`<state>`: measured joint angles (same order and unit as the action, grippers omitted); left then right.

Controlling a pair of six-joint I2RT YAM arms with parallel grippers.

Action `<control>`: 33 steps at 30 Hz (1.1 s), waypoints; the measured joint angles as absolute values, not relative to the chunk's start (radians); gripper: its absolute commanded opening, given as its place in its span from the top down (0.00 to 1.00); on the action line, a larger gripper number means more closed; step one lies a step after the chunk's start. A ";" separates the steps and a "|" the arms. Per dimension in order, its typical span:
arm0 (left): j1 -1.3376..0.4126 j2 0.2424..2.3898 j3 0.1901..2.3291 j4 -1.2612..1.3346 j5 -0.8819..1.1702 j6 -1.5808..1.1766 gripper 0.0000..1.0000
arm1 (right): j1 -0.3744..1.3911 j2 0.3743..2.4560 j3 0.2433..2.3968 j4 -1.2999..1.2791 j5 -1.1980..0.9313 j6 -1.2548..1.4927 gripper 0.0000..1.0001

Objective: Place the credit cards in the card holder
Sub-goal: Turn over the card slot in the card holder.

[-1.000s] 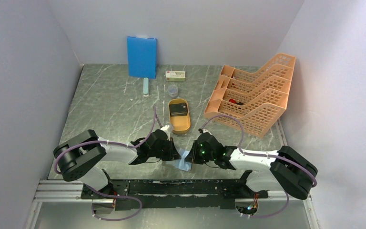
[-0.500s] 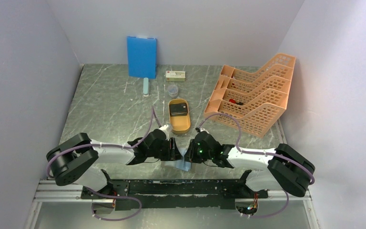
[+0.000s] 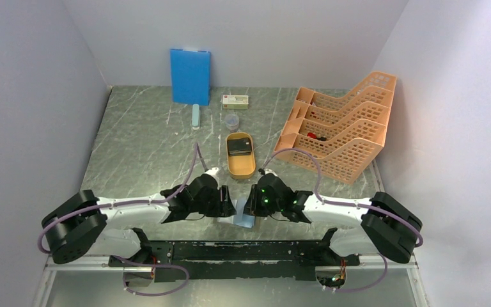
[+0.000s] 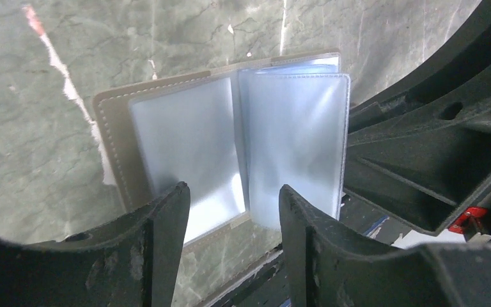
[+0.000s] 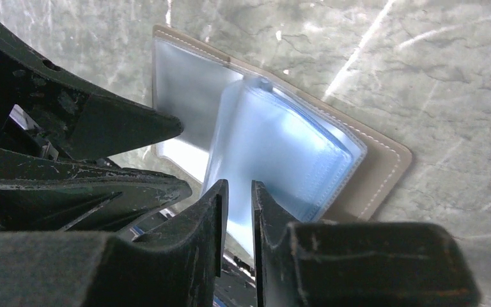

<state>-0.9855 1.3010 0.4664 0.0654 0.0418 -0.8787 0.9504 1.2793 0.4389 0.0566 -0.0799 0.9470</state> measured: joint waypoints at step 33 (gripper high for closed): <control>-0.986 1.062 0.468 -0.011 -0.037 -0.870 0.73 | 0.998 1.505 0.578 0.115 -0.082 0.926 0.71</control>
